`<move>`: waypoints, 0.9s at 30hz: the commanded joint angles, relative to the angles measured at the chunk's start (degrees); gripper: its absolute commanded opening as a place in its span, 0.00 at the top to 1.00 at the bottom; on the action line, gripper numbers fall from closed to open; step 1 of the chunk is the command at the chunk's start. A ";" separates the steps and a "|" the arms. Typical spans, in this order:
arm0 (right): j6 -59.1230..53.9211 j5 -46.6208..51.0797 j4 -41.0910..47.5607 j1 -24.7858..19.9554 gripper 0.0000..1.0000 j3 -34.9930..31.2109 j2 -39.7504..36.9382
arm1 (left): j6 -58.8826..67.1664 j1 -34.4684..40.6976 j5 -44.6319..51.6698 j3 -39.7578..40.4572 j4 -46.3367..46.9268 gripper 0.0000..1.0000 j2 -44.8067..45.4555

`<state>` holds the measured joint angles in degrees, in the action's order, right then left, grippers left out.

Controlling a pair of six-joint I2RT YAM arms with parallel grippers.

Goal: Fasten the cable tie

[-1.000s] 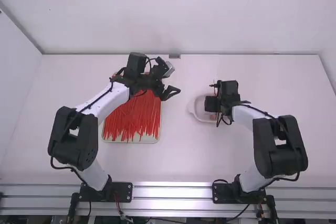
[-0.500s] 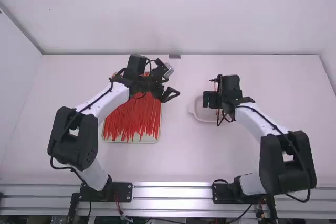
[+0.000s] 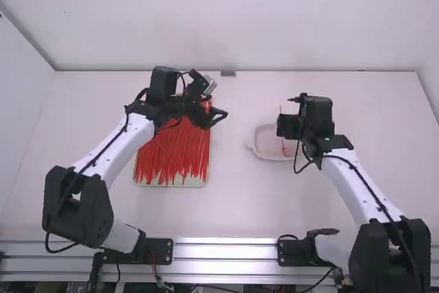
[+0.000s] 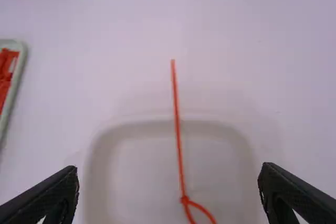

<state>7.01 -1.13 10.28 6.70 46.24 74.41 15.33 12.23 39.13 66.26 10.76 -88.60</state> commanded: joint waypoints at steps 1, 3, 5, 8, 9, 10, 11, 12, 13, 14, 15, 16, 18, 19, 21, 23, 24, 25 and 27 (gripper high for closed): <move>-3.05 1.13 -1.28 -2.02 0.12 -2.48 -2.83 | -3.04 -2.58 -2.89 -2.52 -1.18 0.12 2.98; -4.87 1.13 -3.10 -3.85 0.16 -4.31 -4.66 | -4.79 -4.33 -4.64 -4.26 -2.93 0.15 4.72; -6.34 1.13 -4.57 -5.32 0.18 -5.78 -6.13 | -6.19 -5.73 -6.04 -5.67 -4.34 0.17 6.13; -7.01 1.13 -7.50 -6.70 0.23 -8.71 -9.06 | -8.98 -8.52 -8.83 -8.46 -7.13 0.22 8.92; -7.01 1.13 -8.64 -6.70 0.25 -9.84 -10.19 | -10.07 -9.61 -9.91 -9.54 -8.21 0.24 10.00; -7.01 1.13 -10.12 -6.70 0.28 -11.32 -11.67 | -11.47 -11.01 -11.32 -10.95 -9.61 0.26 11.41; -7.01 1.13 -10.28 -6.70 0.28 -11.62 -11.97 | -11.76 -11.30 -11.61 -11.23 -9.90 0.27 11.69; -7.01 1.13 -10.28 -6.70 0.31 -13.17 -13.52 | -13.23 -12.23 -13.07 -12.70 -10.76 0.29 13.16; -7.01 1.13 -10.28 -6.70 0.33 -14.44 -14.79 | -14.44 -12.23 -14.29 -13.92 -10.76 0.31 14.38; -7.01 1.13 -10.28 -6.70 0.36 -16.08 -16.43 | -15.33 -12.23 -15.85 -15.48 -10.76 0.34 15.94; -7.01 1.13 -10.28 -6.70 0.37 -16.75 -17.10 | -15.33 -12.23 -16.49 -16.12 -10.76 0.35 16.58; -7.01 1.13 -10.28 -6.70 0.40 -18.46 -18.81 | -15.33 -12.23 -18.12 -17.74 -10.76 0.38 18.20; -7.01 1.13 -10.28 -6.70 0.45 -21.27 -21.62 | -15.33 -12.23 -20.81 -20.44 -10.76 0.43 20.90; -7.01 1.13 -10.28 -6.70 0.47 -22.34 -22.69 | -15.33 -12.23 -21.84 -21.47 -10.76 0.45 21.93; -7.01 1.13 -10.28 -6.70 0.53 -25.61 -25.96 | -15.33 -12.23 -25.02 -24.65 -10.76 0.50 25.10; -7.01 1.13 -10.28 -6.70 0.58 -28.56 -28.91 | -15.33 -12.23 -27.91 -27.53 -10.76 0.55 27.99; -7.01 1.13 -10.28 -6.70 0.59 -29.29 -29.64 | -15.33 -12.23 -28.64 -28.26 -10.76 0.56 28.72; -7.01 1.13 -10.28 -6.70 0.62 -30.76 -31.11 | -15.33 -12.23 -30.10 -29.73 -10.76 0.59 30.19; -7.01 1.13 -10.28 -6.70 0.67 -33.68 -34.03 | -15.33 -12.23 -33.04 -32.67 -10.76 0.64 33.13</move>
<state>-0.08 -0.10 0.16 -0.12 15.11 42.92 0.34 -0.10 11.64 35.99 0.10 -58.46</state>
